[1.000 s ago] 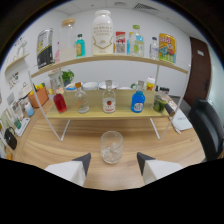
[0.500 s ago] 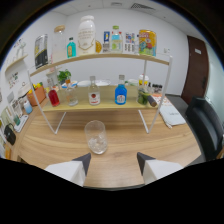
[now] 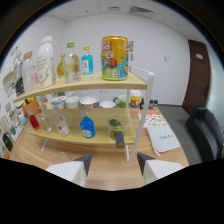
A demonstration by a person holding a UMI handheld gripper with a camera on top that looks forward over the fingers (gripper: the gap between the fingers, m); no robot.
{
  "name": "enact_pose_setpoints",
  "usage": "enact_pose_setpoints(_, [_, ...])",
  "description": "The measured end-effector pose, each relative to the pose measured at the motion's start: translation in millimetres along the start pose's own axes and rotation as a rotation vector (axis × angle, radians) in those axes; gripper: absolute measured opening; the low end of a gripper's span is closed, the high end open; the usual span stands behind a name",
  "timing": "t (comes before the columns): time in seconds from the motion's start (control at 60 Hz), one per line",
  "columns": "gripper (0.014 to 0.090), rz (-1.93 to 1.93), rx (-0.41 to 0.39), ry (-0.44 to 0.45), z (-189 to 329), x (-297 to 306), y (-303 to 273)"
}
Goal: Make me a cup of Mojito.
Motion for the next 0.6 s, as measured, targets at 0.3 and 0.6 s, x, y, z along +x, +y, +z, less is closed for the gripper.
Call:
enact_pose_setpoints(0.3, [0.0775, -0.007, -0.069, -0.017, 70, 16, -18])
enact_pose_setpoints(0.6, [0.0463, -0.004, -0.139, -0.040, 95, 12, -14])
